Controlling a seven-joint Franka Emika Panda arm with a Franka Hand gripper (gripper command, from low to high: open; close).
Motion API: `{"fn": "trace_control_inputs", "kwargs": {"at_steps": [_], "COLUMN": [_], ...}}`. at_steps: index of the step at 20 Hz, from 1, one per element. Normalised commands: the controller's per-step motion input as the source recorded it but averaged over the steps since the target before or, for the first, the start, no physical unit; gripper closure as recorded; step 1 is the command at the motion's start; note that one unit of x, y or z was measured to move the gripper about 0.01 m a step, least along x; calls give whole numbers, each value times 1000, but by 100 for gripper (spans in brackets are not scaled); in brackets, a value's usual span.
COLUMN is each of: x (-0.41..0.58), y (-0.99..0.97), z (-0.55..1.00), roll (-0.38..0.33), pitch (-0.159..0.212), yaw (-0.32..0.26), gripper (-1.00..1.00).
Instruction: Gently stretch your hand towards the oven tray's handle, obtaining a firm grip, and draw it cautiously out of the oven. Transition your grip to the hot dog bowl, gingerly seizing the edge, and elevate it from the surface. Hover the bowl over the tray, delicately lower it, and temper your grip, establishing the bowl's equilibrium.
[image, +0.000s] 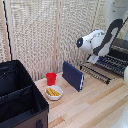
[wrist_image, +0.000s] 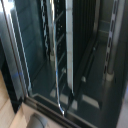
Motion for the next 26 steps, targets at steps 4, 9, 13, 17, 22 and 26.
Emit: {"fn": "trace_control_inputs", "kwargs": {"at_steps": [4, 9, 13, 17, 22, 26], "x": [74, 18, -1, -8, -62, -181], "y": [-379, -411, -396, -255, -111, -4], "z": [-108, -10, 0, 0, 0, 0], "roll": [-17, 3, 18, 14, -12, -61], "pitch": [0, 1, 0, 0, 0, -5], "yaw": [-41, -51, -55, -36, -30, -44], "gripper": [-100, -100, -100, 100, 100, 100]}}
